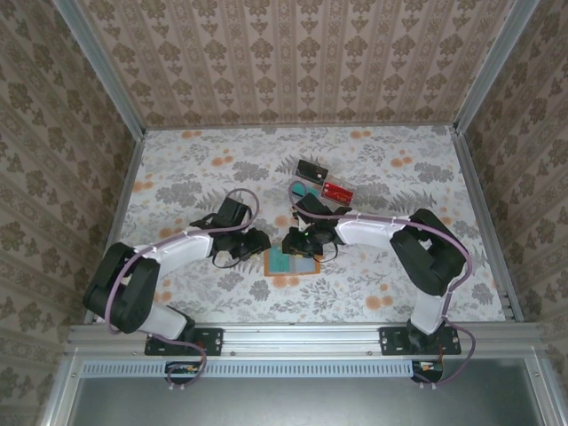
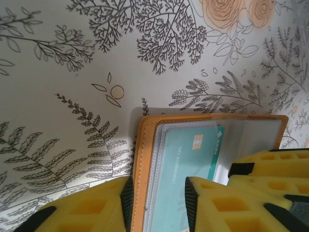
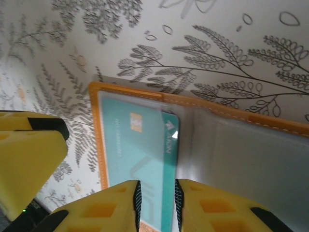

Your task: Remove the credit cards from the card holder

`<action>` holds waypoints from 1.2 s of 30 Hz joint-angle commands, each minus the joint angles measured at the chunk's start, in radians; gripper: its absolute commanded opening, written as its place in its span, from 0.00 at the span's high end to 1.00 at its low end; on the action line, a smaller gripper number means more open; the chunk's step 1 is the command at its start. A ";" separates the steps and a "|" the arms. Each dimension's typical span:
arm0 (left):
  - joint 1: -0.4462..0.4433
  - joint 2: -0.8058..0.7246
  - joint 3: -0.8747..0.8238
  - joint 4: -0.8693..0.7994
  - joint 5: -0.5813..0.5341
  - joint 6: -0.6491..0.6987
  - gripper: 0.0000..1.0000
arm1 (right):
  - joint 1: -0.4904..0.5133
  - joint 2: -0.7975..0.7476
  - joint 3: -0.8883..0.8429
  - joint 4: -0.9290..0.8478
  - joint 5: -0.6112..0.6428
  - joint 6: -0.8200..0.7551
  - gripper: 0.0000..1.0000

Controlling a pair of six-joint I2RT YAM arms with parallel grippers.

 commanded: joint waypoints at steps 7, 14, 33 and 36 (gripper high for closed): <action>-0.007 0.068 0.017 0.074 0.077 0.007 0.74 | 0.002 0.042 0.005 -0.032 0.012 -0.039 0.74; -0.024 0.120 0.018 0.104 0.093 0.012 0.78 | 0.002 0.054 -0.006 -0.018 0.006 -0.051 0.77; -0.035 0.120 -0.003 0.093 0.057 0.035 0.77 | 0.002 0.057 -0.007 -0.044 0.027 -0.091 0.89; -0.033 0.114 -0.004 0.078 0.040 0.046 0.76 | -0.001 0.035 -0.016 -0.071 0.067 -0.101 0.90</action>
